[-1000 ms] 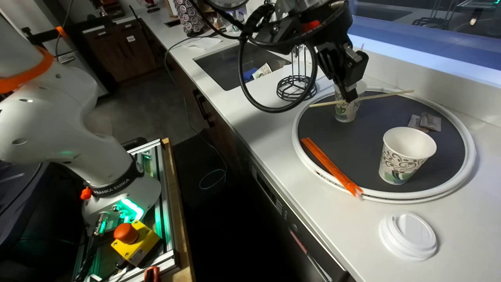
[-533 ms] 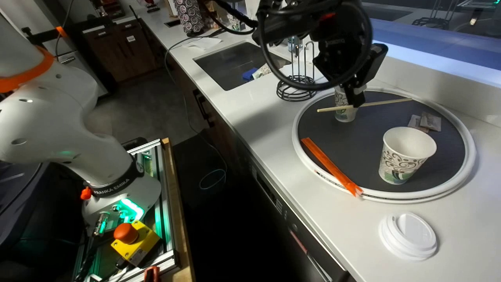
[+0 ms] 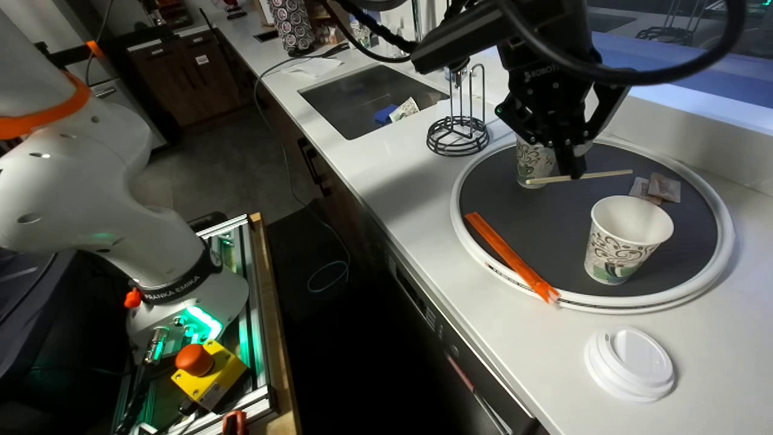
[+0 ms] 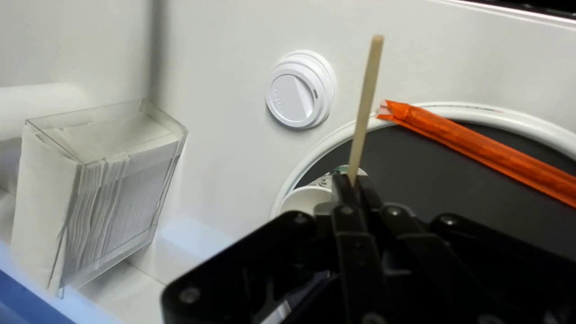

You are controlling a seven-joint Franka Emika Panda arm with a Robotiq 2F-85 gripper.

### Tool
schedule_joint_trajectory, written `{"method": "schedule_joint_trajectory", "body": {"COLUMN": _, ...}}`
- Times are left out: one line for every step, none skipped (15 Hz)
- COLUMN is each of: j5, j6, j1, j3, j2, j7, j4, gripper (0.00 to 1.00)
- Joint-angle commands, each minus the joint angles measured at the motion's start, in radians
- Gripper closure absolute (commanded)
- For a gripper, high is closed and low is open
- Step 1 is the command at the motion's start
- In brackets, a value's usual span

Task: Move the coffee cup on the left to the left then put one chopstick in the coffee cup on the right.

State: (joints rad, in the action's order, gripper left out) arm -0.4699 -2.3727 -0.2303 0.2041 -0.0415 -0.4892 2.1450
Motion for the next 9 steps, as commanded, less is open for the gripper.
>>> {"method": "schedule_joint_trajectory", "body": {"j5": -0.005, "j6": 0.070, "j1": 0.006, "j3": 0.009, "j2": 0.059, "j7": -0.143, "j4": -0.067, "gripper": 0.99}}
{"method": "schedule_joint_trajectory", "body": {"j5": -0.011, "j6": 0.084, "j1": 0.004, "j3": 0.009, "j2": 0.071, "j7": -0.171, "j4": -0.081, "gripper": 0.99}}
{"method": "schedule_joint_trajectory", "body": {"j5": -0.012, "j6": 0.094, "j1": 0.003, "j3": 0.009, "j2": 0.080, "j7": -0.197, "j4": -0.092, "gripper": 0.99}}
{"method": "schedule_joint_trajectory", "body": {"j5": -0.013, "j6": 0.106, "j1": 0.001, "j3": 0.010, "j2": 0.089, "j7": -0.224, "j4": -0.105, "gripper": 0.99}}
{"method": "schedule_joint_trajectory", "body": {"j5": -0.017, "j6": 0.114, "j1": 0.001, "j3": 0.011, "j2": 0.098, "j7": -0.243, "j4": -0.116, "gripper": 0.99}}
{"method": "schedule_joint_trajectory", "body": {"j5": -0.026, "j6": 0.122, "j1": 0.000, "j3": 0.012, "j2": 0.109, "j7": -0.258, "j4": -0.130, "gripper": 0.99}}
{"method": "schedule_joint_trajectory", "body": {"j5": -0.036, "j6": 0.130, "j1": 0.000, "j3": 0.014, "j2": 0.121, "j7": -0.266, "j4": -0.142, "gripper": 0.99}}
{"method": "schedule_joint_trajectory", "body": {"j5": -0.048, "j6": 0.135, "j1": 0.000, "j3": 0.014, "j2": 0.131, "j7": -0.275, "j4": -0.154, "gripper": 0.99}}
{"method": "schedule_joint_trajectory", "body": {"j5": -0.059, "j6": 0.138, "j1": 0.000, "j3": 0.016, "j2": 0.141, "j7": -0.277, "j4": -0.162, "gripper": 0.99}}
